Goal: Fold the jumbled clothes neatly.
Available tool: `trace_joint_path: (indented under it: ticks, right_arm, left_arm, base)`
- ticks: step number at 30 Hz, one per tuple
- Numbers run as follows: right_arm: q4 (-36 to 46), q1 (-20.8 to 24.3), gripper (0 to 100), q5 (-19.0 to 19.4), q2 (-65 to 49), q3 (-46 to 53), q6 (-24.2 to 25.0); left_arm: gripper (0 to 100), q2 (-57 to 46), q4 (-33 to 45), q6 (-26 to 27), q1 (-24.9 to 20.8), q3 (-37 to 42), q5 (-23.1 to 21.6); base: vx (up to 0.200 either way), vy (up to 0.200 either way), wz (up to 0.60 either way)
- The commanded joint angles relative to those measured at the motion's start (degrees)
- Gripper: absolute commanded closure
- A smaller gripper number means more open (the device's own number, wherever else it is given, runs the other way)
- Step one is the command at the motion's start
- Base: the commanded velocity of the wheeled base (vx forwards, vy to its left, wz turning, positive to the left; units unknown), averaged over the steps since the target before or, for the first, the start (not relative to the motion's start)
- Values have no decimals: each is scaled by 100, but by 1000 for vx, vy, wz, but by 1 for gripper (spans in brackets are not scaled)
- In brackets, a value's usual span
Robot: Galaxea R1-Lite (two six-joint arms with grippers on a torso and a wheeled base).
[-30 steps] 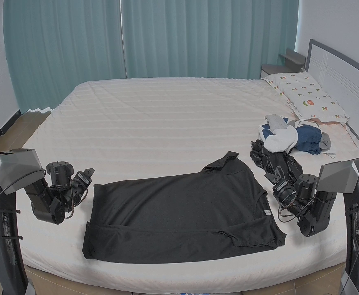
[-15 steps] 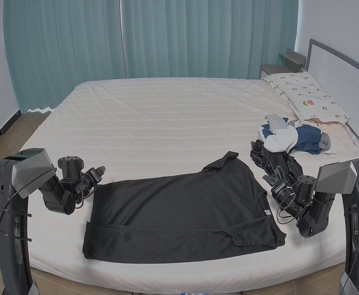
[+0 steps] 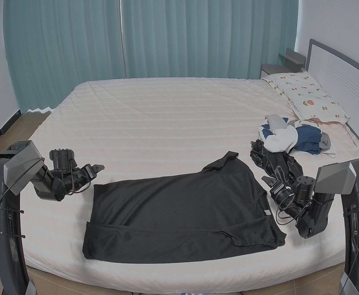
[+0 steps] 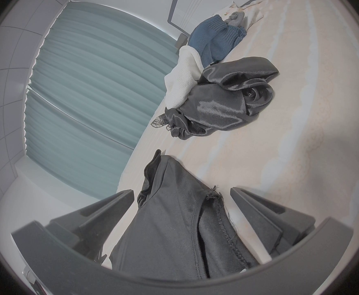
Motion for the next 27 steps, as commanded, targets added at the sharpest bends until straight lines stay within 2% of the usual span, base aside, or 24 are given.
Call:
trace_joint_path:
  ticks: [1,5,27]
  right_arm:
    - [-76,17,0,-7,12,0,-48]
    - [-76,26,0,-7,65,0,-92]
    - [-76,26,0,-7,65,-8,-92]
  left_arm:
    - [0,40,14,13,136,-40,-161]
    - [0,57,14,21,110,-14,-390]
    - [0,382,-56,294,-66,30,-487]
  base:
    - [0,0,0]
    - [0,0,0]
    - [0,0,0]
